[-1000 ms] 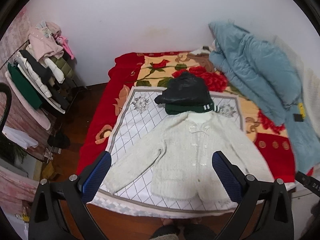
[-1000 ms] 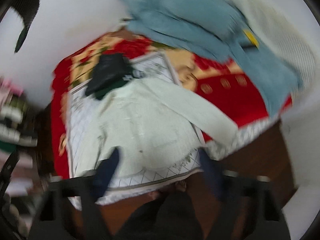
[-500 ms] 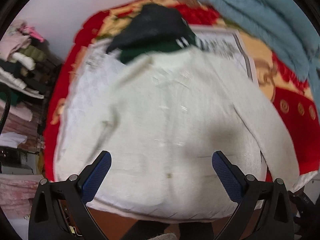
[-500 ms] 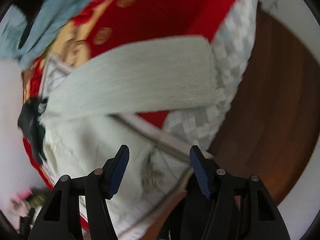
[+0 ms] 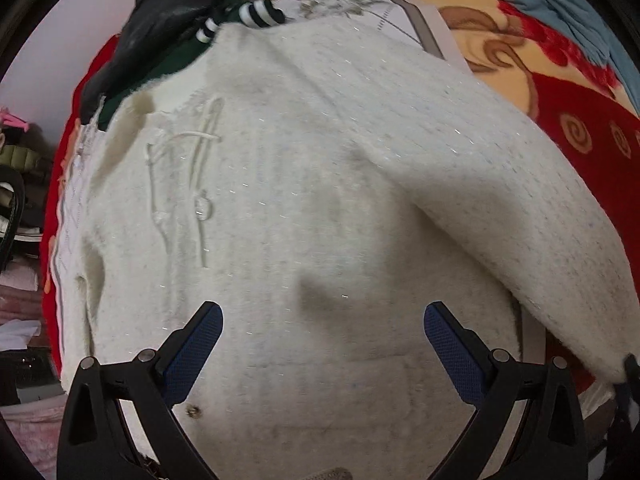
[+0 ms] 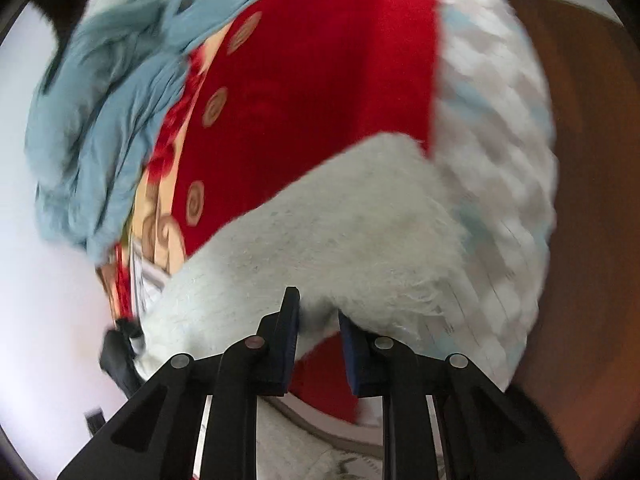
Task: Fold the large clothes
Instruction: 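Grasp the cardigan sleeve cuff with the right gripper and lift it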
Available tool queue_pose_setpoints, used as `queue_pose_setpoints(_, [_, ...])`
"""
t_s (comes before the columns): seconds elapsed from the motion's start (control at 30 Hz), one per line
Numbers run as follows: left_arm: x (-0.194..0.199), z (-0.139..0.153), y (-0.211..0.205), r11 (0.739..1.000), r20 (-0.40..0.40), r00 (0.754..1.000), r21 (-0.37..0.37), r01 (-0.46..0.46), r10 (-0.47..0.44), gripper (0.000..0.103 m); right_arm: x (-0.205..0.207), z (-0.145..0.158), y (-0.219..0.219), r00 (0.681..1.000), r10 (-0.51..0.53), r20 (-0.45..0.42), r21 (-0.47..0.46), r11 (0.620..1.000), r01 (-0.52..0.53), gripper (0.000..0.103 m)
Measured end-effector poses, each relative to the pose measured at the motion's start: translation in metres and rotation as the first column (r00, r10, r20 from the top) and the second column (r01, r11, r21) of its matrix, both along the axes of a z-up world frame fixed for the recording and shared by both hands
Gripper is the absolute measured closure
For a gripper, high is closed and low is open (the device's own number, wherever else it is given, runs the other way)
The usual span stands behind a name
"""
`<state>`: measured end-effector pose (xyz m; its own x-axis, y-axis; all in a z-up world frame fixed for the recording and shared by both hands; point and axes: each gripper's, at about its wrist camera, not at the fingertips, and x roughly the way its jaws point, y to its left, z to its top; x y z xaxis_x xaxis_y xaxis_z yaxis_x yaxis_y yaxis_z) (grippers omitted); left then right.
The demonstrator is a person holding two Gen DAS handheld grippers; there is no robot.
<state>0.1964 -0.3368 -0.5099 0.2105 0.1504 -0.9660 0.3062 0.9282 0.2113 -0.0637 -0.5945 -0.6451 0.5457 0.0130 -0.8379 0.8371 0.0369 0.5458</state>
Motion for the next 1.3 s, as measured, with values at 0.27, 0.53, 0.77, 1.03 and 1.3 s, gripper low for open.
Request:
queue_pose_setpoints(0.27, [0.001, -0.005, -0.016, 1.0, -0.022, 1.0, -0.001, -0.012, 0.012, 0.0, -0.003, -0.049, 0.01, 0.97, -0.219, 0.109, 0.146, 0.968, 0.203, 0.07])
queue_pose_setpoints(0.53, [0.006, 0.021, -0.019, 0.996, 0.001, 1.0, -0.085, -0.022, 0.022, 0.0, 0.017, 0.057, -0.01, 0.974, -0.044, 0.222, -0.104, 0.992, 0.069, 0.096])
queue_pose_setpoints(0.77, [-0.006, 0.012, -0.022, 0.997, -0.01, 1.0, -0.078, -0.006, 0.005, 0.0, 0.009, -0.011, -0.003, 0.991, 0.005, 0.135, 0.056, 0.998, -0.012, 0.078])
queue_pose_setpoints(1.03, [-0.011, 0.003, -0.014, 1.0, 0.002, 1.0, -0.03, -0.005, 0.005, 0.0, -0.01, -0.055, 0.009, 0.946, -0.249, 0.207, 0.153, 0.963, 0.22, 0.056])
queue_pose_setpoints(1.3, [-0.006, 0.022, -0.007, 0.998, 0.035, 0.998, -0.037, -0.059, 0.06, 0.0, -0.004, -0.009, 0.015, 0.957, -0.254, 0.141, 0.066, 0.967, 0.247, 0.094])
